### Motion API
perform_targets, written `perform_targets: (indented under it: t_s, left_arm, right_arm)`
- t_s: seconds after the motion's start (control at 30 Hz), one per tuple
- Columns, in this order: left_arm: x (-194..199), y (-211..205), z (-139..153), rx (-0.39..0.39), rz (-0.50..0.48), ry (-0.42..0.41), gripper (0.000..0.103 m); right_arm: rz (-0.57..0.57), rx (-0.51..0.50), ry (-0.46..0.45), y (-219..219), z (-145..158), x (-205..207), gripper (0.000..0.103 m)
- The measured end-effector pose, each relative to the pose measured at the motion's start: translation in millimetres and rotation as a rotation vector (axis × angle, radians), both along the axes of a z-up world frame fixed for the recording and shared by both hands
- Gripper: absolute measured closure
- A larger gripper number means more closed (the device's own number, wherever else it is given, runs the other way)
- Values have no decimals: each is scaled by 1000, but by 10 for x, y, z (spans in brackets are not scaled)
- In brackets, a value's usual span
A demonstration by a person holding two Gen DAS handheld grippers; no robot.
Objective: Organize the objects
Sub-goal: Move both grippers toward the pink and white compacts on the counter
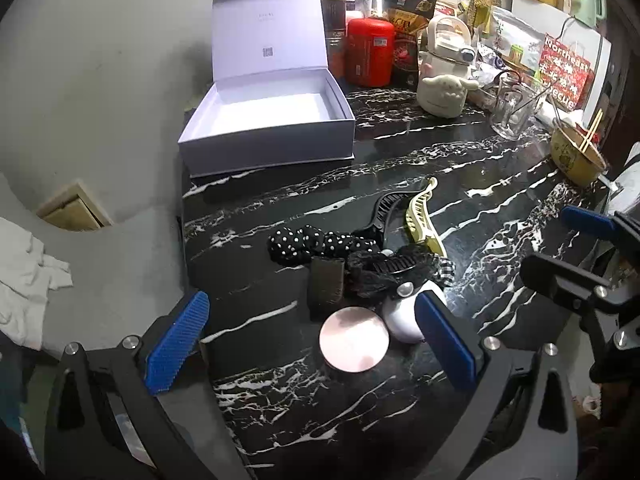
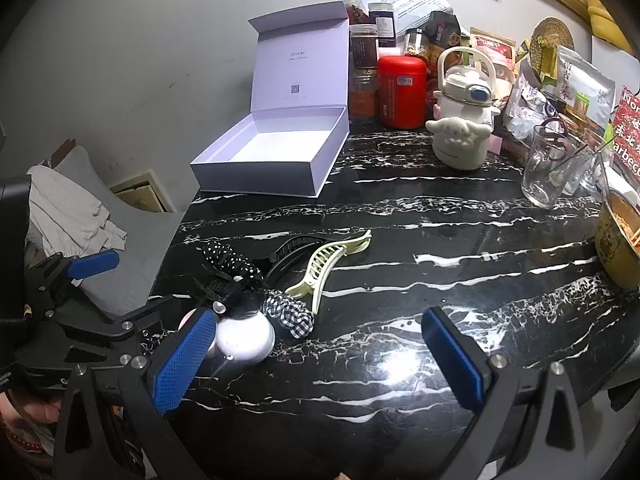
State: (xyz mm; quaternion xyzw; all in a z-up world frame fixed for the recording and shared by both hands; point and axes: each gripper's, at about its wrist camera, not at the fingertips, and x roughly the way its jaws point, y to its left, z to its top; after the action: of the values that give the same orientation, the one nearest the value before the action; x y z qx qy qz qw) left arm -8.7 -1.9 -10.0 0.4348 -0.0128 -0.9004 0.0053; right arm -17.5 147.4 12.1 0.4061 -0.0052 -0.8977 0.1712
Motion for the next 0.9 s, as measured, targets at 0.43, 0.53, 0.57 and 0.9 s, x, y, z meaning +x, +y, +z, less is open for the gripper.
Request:
perform_targets:
  t_s: [0.43,0.53,0.57,0.9]
  left_arm:
    - [-14,-22,-35,-9,15,-19,0]
    - [-11,-18,-37,-19,16,-19,0]
    - [-7,-13,-37,-23,16,-17,0]
    - [-15,-1,-41,-23,2,-31,0]
  right_arm:
    - [-11,18,-13,-12,-19,-25,0]
    - [-15,23,-18,-9,-30,-29,0]
    - [-15,24,-18,-8,-33,-24,0]
    - [-13,11,-30,22,-56,-30,0]
